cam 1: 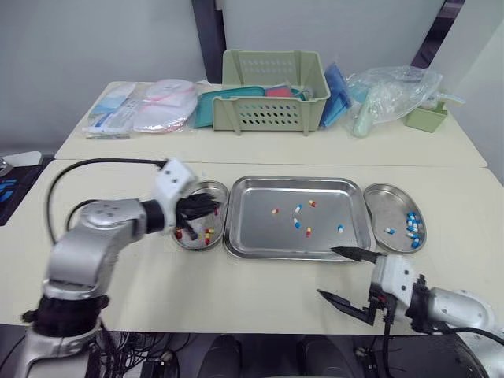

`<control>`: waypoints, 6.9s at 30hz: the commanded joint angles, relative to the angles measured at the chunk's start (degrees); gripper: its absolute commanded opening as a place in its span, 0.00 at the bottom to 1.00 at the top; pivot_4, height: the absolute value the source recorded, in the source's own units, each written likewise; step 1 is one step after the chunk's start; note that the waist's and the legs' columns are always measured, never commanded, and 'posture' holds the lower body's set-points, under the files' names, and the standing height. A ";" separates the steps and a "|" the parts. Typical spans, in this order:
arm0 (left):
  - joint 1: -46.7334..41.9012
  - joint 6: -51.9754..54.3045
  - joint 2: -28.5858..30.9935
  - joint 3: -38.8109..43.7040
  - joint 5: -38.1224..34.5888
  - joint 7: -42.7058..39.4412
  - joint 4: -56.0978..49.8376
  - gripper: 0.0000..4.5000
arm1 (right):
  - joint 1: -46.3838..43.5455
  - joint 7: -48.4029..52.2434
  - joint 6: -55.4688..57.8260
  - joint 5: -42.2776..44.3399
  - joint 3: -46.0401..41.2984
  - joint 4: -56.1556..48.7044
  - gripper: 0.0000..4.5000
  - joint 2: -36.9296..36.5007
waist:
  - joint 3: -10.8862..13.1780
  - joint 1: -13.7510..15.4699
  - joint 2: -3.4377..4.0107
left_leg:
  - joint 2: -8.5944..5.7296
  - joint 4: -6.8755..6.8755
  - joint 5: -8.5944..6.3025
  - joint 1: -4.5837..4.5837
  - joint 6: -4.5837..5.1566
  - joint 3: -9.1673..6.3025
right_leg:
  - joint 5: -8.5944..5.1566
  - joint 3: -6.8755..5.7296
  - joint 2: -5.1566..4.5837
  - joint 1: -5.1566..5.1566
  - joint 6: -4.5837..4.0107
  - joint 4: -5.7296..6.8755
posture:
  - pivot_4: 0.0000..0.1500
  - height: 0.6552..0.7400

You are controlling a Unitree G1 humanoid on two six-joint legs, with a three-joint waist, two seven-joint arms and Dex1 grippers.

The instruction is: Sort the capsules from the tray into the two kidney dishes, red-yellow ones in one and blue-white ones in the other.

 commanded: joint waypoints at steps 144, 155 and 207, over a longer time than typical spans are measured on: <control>-16.26 -15.40 -26.05 -27.37 9.99 15.85 27.53 0.65 | 14.58 -5.13 -11.80 -2.58 -9.75 5.43 1.00 4.22 | -0.34 0.22 -0.17 | -0.04 0.00 0.00 0.02 -0.01 0.05 | 0.01 0.02 -0.01 0.04 0.01 -0.01 | 1.00 1.00; -16.04 -14.52 -26.05 -27.29 11.66 11.73 30.07 0.18 | 15.50 -6.64 -10.80 -2.47 -9.38 3.43 1.00 4.18 | -0.36 0.21 -0.13 | -0.05 0.01 0.00 0.03 -0.01 0.04 | 0.00 0.02 -0.01 0.07 0.01 -0.01 | 1.00 1.00; 2.64 7.02 -5.25 9.16 -7.93 14.79 -4.88 0.91 | -5.54 1.20 -7.56 0.38 0.84 9.17 1.00 1.05 | -0.29 0.07 -0.20 | 0.00 0.01 0.00 -0.01 -0.01 -0.03 | 0.00 -0.02 -0.01 0.00 0.01 0.01 | 1.00 1.00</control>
